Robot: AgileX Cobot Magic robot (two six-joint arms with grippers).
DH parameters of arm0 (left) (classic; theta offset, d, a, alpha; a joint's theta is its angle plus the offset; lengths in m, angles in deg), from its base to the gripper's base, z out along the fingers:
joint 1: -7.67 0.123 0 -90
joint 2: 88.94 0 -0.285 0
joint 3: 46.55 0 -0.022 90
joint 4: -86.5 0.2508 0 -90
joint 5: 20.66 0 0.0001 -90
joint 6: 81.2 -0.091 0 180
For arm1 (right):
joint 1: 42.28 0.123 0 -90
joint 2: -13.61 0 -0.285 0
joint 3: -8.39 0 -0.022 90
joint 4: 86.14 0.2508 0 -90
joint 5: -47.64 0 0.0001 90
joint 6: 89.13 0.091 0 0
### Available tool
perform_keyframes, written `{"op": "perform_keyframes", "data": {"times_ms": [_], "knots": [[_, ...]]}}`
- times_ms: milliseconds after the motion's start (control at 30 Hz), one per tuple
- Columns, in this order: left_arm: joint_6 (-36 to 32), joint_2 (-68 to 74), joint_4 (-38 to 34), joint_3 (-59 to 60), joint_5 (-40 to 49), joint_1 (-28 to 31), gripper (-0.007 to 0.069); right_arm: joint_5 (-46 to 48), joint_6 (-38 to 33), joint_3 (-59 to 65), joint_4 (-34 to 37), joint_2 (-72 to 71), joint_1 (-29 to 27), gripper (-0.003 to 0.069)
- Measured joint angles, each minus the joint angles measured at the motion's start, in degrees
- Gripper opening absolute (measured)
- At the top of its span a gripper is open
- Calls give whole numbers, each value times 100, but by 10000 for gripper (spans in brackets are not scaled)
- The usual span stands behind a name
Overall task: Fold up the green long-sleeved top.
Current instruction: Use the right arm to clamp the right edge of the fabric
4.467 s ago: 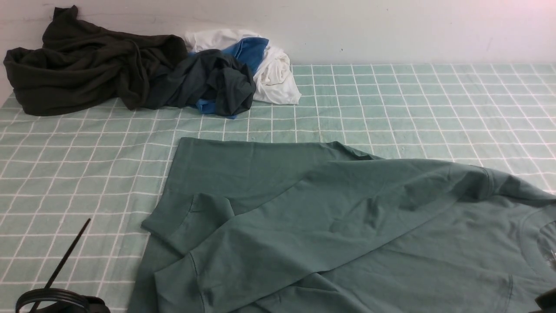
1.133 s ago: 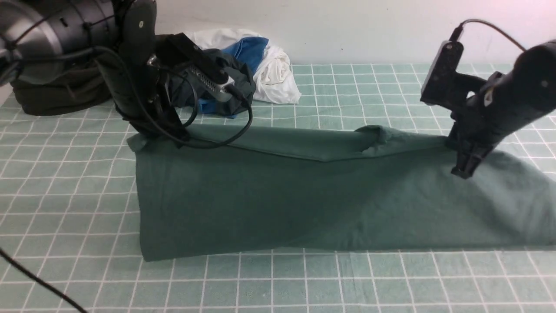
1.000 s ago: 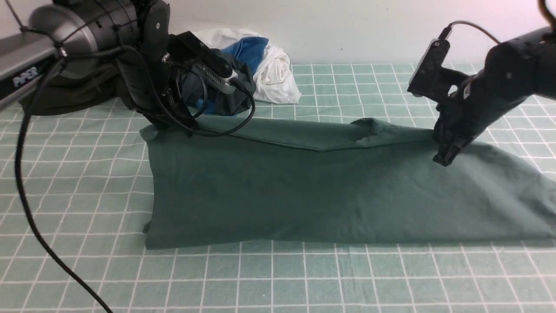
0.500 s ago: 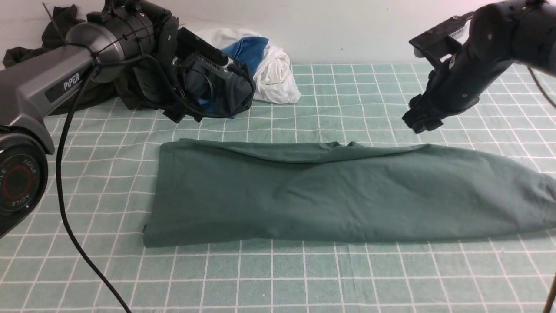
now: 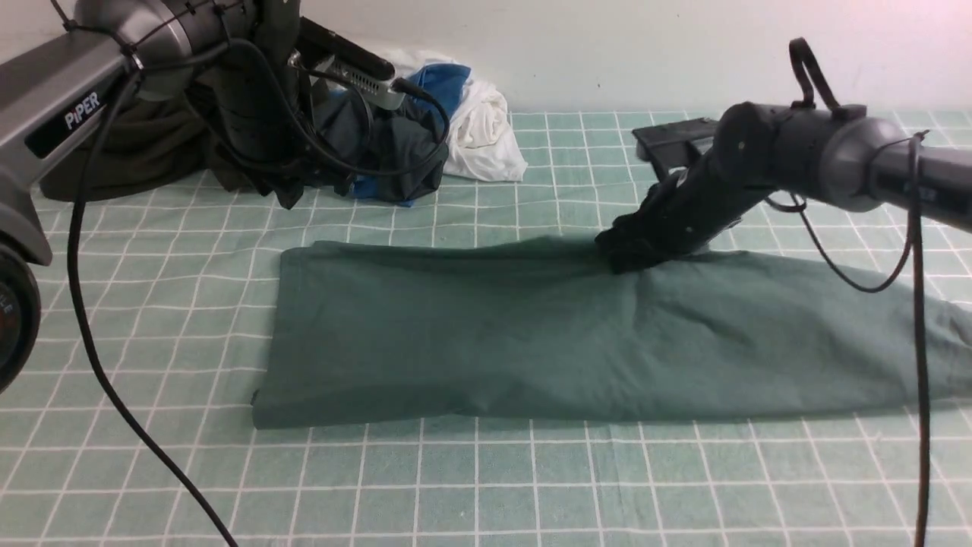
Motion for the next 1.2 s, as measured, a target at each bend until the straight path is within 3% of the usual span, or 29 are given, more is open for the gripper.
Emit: {"op": "perform_keyframes", "data": {"times_ms": [133,333,567,833,1133,1200], "knots": [[-283,-293,-675,376,9,-20,15,627,373,-282,-780,-251,-430,314],[-600,-832,-1304,2016,-37,-218,-4,1527,223,108,-1122,-1245,-903,298],[-638,-962,-1192,4044,-1379,-172,-4,1362,134,1950,-1141,-2759,-1524,297],[-644,-949,-1192,4435,-1899,-11,-4,1035,135,2841,-1163,-3008,-2505,309],[-650,-949,-1258,4435,-1910,19,-4,628,301,2856,-945,-2095,-3156,536],[-650,-949,-1257,4435,-1910,19,-4,614,319,2856,-914,-1961,-3164,552]]}}
